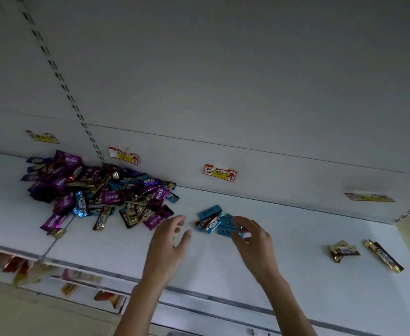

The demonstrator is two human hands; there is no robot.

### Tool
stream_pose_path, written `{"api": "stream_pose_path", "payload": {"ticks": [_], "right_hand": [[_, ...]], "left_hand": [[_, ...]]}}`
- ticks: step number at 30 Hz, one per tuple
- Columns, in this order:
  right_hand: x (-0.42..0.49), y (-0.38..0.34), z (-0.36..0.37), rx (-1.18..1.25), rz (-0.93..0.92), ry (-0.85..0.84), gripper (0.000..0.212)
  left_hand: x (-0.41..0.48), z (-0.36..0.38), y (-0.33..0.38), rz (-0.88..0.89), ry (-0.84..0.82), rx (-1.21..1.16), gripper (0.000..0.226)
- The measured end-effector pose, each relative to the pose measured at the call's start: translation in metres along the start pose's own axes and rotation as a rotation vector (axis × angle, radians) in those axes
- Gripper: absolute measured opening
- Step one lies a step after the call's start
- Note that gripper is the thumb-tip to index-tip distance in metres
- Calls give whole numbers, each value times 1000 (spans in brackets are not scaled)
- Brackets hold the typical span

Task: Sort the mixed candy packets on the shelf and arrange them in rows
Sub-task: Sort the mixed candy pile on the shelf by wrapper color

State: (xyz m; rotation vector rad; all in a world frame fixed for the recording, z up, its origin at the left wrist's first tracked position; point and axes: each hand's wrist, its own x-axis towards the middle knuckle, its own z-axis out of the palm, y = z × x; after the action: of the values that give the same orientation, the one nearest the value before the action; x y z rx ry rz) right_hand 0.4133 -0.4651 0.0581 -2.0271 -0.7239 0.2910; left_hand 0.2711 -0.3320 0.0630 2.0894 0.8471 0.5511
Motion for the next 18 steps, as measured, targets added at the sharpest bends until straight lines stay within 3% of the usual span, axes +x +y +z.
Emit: {"api": "stream_pose_path", "payload": {"ticks": [3,7,18], "right_hand": [[-23,-27,4,98,-49,-53,35],[-39,-59,29,122,-164,-243,35],[-79,-136,125,146,-333,-662,38]], "left_hand": [[-42,-35,-2,-61,179,-53,24],[-82,-71,-10,-169,359,-85,28],[-158,-145,-46,-386,696,-83,29]]}}
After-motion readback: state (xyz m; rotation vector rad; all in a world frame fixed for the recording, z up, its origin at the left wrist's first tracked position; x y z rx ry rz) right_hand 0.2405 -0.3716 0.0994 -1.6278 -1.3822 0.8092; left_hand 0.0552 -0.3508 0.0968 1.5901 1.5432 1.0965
